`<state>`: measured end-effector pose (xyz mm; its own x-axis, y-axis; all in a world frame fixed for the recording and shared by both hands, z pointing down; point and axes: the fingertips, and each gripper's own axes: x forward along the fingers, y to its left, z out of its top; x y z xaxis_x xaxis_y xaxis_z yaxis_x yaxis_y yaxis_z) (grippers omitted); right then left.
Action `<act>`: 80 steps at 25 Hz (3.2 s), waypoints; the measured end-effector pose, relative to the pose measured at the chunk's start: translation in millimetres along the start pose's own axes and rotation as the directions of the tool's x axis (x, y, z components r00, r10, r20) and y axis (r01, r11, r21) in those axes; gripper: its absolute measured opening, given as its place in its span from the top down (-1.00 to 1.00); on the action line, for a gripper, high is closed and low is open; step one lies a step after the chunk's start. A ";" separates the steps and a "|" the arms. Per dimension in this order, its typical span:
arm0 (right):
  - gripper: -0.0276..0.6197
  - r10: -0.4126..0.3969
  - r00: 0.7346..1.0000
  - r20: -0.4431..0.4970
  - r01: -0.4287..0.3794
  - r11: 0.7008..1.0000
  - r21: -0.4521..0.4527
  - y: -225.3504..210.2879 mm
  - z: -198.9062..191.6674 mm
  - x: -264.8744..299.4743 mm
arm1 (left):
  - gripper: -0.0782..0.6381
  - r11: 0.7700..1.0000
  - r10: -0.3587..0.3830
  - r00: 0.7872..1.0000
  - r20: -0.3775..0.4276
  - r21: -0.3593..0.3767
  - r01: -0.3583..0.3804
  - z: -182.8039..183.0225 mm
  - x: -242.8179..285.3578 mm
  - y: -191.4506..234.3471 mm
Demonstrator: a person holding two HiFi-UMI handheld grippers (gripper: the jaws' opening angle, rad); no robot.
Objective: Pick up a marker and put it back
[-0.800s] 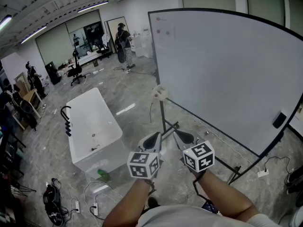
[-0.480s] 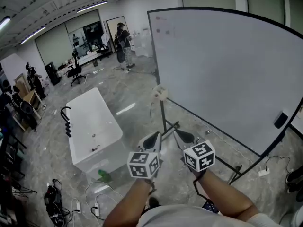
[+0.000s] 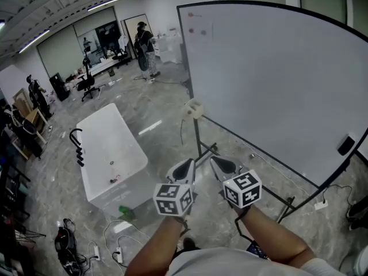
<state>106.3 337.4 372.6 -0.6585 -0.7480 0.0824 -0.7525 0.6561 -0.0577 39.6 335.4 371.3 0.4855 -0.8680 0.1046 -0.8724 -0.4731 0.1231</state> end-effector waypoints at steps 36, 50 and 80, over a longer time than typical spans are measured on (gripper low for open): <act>0.92 -0.033 0.992 -0.122 0.037 0.999 0.035 -188.4 -49.8 401.7 | 0.78 0.997 -0.055 0.992 -0.113 -0.053 0.049 -11.4 297.6 307.2; 0.92 0.075 0.964 -0.257 -0.067 0.997 0.040 -350.5 -86.5 541.0 | 0.78 0.994 0.023 0.985 -0.170 -0.098 -0.040 -12.6 477.8 368.7; 0.65 -0.094 0.700 -0.708 -0.114 0.964 -0.241 -426.7 -222.2 745.9 | 0.78 0.971 -0.152 0.945 -0.289 -0.222 0.088 -62.3 646.9 547.8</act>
<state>-61.5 -478.3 679.8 -0.3828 -0.5144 0.7673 -0.6474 0.7419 0.1744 -120.6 -475.8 567.9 0.6079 -0.7050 0.3652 -0.7916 -0.5026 0.3475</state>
